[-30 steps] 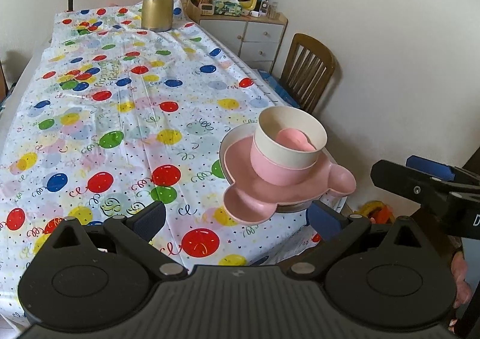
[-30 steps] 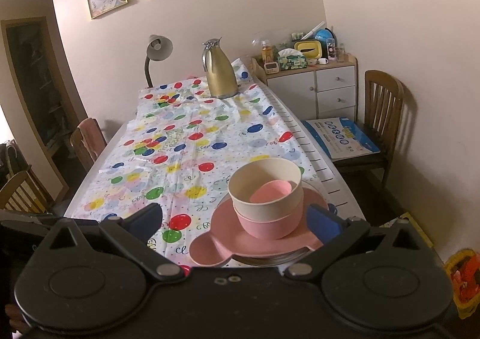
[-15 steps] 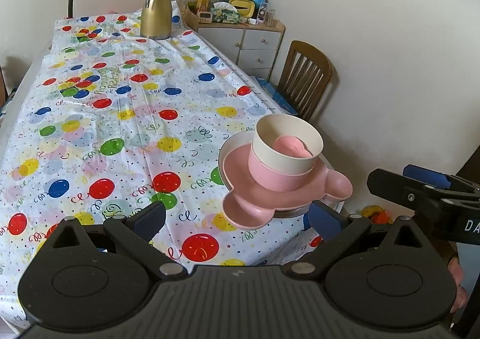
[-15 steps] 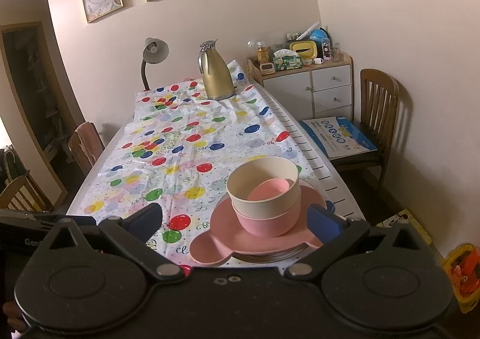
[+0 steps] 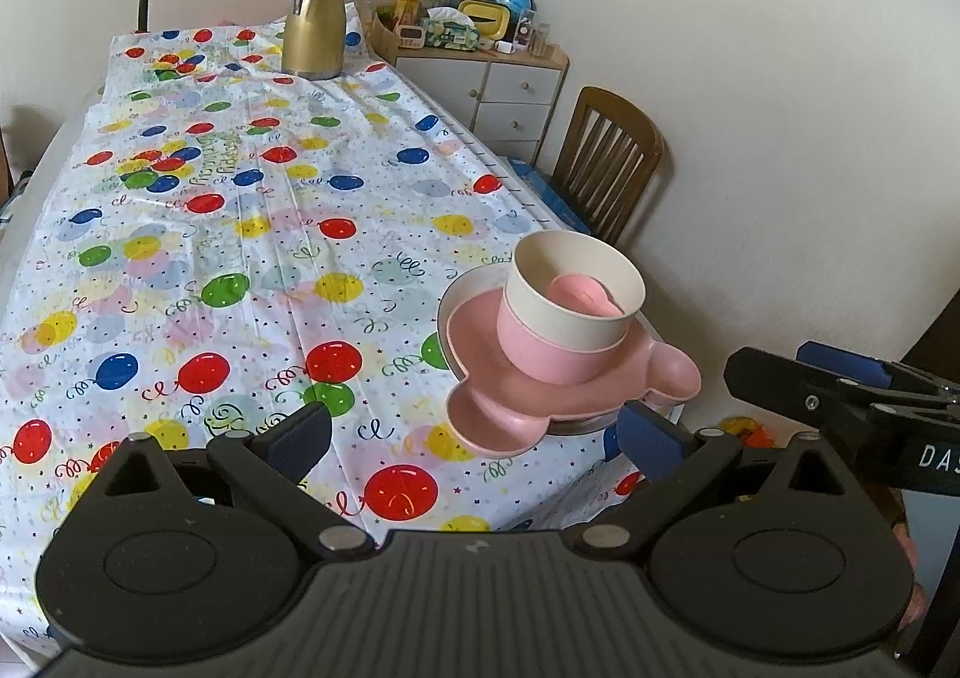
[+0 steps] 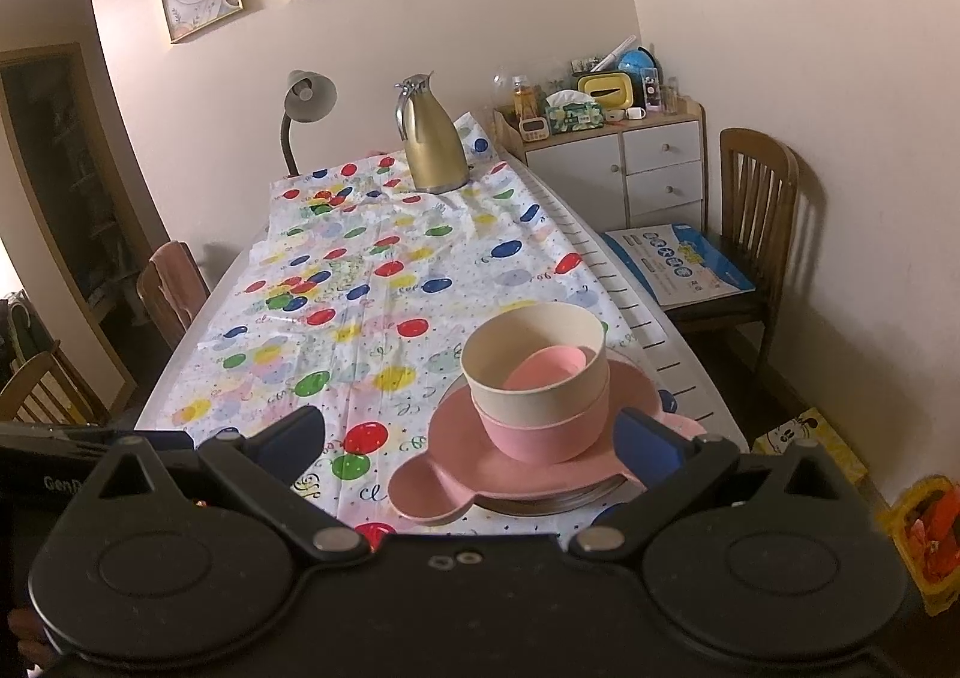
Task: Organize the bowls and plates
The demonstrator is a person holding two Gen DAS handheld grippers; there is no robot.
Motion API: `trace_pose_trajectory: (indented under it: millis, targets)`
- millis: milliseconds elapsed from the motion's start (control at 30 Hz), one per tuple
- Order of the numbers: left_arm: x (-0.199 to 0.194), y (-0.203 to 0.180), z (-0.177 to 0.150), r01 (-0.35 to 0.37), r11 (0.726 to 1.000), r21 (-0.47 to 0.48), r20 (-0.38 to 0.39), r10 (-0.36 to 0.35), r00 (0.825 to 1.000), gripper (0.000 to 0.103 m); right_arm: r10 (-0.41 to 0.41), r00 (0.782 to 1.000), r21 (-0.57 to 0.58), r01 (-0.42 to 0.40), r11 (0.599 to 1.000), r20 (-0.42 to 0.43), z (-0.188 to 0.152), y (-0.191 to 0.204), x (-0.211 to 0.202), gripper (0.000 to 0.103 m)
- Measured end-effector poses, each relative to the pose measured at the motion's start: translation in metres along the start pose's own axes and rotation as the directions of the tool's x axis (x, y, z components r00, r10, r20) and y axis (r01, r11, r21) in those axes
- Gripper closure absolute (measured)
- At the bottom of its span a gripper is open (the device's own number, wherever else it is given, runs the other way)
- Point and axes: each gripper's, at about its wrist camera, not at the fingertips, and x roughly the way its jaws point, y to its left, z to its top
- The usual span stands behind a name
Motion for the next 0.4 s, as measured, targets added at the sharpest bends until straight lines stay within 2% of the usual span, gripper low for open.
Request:
trace_pose_trajectory:
  millis: [400]
  targets:
    - [-0.0006, 0.0014, -0.0041, 0.013, 1.000, -0.011, 0.003, -0.013, 1.000, 0.001, -0.006, 1.000, 0.002, 0.006, 1.000, 0.002, -0.0067, 0.0075, 0.0019, 0.000]
